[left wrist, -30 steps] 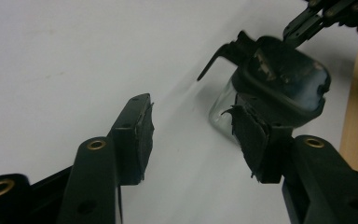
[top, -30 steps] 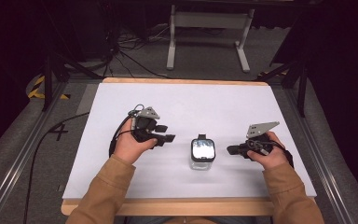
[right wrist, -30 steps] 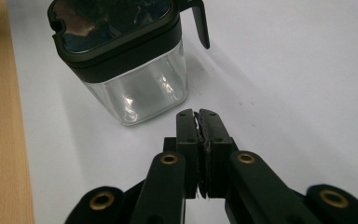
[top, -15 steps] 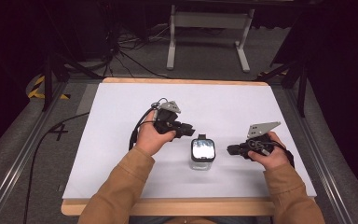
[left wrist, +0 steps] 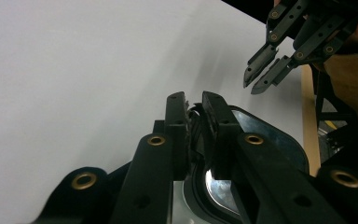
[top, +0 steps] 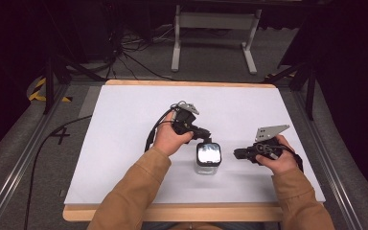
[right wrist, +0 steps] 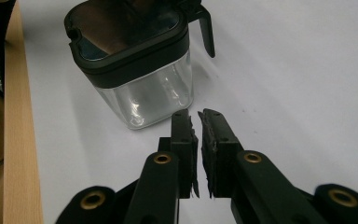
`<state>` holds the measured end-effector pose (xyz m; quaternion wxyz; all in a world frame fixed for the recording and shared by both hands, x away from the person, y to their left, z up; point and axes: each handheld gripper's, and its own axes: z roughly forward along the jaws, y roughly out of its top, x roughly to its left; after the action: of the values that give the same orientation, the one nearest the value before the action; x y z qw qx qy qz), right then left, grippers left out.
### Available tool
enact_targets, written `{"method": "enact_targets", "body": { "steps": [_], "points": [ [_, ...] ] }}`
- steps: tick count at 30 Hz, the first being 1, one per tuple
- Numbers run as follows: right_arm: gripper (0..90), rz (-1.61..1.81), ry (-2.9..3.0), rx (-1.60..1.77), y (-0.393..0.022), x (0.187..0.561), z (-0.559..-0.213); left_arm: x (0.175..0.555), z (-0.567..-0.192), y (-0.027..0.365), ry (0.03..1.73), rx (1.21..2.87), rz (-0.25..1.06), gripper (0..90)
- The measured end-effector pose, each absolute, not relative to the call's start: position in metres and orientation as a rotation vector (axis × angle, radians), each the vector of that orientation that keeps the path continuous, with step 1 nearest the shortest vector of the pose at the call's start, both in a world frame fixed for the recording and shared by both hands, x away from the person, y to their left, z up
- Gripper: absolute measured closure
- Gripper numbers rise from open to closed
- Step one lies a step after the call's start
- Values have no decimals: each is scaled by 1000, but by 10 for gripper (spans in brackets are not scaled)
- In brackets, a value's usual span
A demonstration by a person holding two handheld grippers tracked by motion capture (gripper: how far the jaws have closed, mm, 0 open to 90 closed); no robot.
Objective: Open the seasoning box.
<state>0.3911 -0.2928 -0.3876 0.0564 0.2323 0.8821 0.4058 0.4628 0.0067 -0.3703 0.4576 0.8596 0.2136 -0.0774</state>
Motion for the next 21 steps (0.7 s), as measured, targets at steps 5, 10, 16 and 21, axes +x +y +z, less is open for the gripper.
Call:
{"method": "enact_targets", "body": {
  "steps": [5,10,16,21],
  "points": [
    [841,1235,2676,699,-292,391,-388,464,-371,4,533,2129,-187,856],
    [838,1234,2681,693,-291,391,-388,464,-372,2,534,2134,-184,865],
    [837,1231,2685,684,-290,391,-388,463,-371,0,543,2141,-182,869],
    [837,1232,2691,677,-287,389,-387,464,-371,0,553,2140,-190,869]
  ]
}}
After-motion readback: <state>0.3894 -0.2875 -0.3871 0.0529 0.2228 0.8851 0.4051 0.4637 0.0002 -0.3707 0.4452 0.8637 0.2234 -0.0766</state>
